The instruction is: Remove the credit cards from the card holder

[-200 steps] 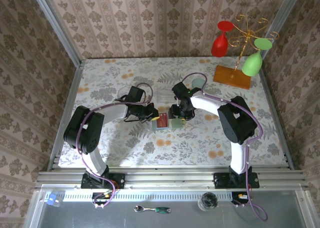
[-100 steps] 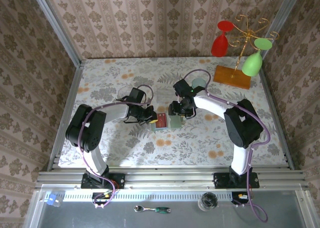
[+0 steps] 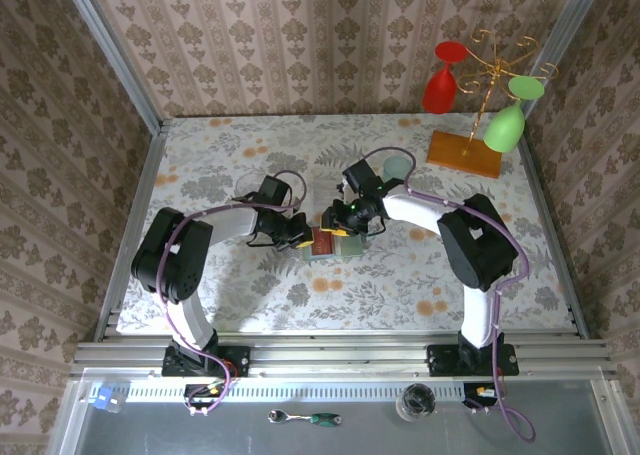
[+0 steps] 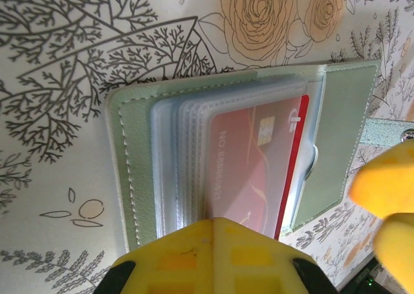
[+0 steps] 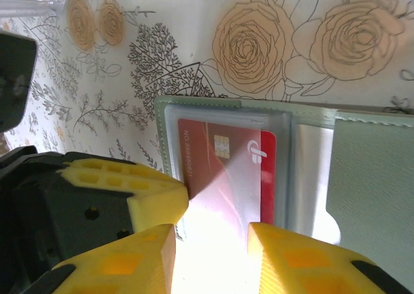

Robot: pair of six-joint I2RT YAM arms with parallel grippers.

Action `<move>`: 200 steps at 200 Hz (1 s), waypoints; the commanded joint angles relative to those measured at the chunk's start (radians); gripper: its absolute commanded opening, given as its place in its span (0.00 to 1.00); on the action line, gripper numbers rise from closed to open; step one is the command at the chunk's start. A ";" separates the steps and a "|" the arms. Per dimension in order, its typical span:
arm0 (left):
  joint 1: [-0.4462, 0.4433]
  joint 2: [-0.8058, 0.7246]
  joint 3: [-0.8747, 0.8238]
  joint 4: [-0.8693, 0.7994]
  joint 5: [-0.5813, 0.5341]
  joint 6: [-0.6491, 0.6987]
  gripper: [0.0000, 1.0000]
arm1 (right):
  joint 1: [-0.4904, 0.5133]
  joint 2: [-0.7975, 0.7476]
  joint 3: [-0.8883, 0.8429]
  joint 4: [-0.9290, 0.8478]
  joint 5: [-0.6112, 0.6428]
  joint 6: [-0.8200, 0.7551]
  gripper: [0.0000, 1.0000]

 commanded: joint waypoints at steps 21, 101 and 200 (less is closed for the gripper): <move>0.011 0.015 0.012 -0.027 -0.013 0.024 0.00 | 0.007 0.048 -0.014 0.043 -0.075 0.019 0.29; 0.011 0.006 0.011 -0.026 -0.014 0.024 0.00 | 0.007 0.080 -0.005 -0.017 -0.028 -0.025 0.26; 0.014 0.012 0.004 -0.026 -0.013 0.025 0.00 | 0.007 0.040 -0.005 -0.074 0.068 -0.062 0.25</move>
